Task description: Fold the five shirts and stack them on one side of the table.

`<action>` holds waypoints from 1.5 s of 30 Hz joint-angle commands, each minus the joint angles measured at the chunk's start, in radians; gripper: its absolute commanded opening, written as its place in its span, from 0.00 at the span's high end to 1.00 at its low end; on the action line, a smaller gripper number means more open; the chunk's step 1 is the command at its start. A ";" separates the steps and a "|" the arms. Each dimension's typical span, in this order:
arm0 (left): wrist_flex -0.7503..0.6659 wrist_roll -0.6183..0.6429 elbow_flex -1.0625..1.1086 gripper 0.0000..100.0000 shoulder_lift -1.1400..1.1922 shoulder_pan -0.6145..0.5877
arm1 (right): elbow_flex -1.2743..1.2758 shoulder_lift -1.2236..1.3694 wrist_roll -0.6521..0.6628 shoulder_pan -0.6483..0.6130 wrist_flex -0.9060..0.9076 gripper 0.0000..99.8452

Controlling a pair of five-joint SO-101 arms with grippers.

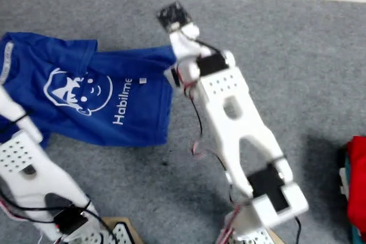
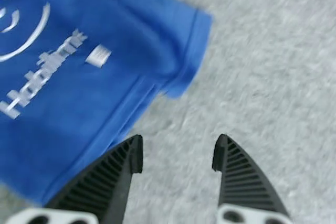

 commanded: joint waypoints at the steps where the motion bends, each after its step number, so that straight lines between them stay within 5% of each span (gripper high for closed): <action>1: 0.216 -0.038 -0.110 0.70 -0.068 -0.045 | 0.292 -0.277 0.011 -0.058 -0.122 0.78; 8: 0.316 -0.057 0.070 0.70 -0.068 -0.176 | 0.753 -0.549 0.005 -0.140 -0.321 0.78; 23: 0.318 -0.203 0.352 0.70 -0.096 -0.176 | 0.834 -0.550 -0.046 -0.252 -0.334 0.78; 32: 0.316 -0.216 0.791 0.71 -0.587 -0.147 | 0.837 -0.550 -0.046 -0.252 -0.335 0.78; 45: -0.084 -0.216 1.514 0.71 -0.839 -0.320 | 0.839 -0.550 -0.052 -0.249 -0.332 0.78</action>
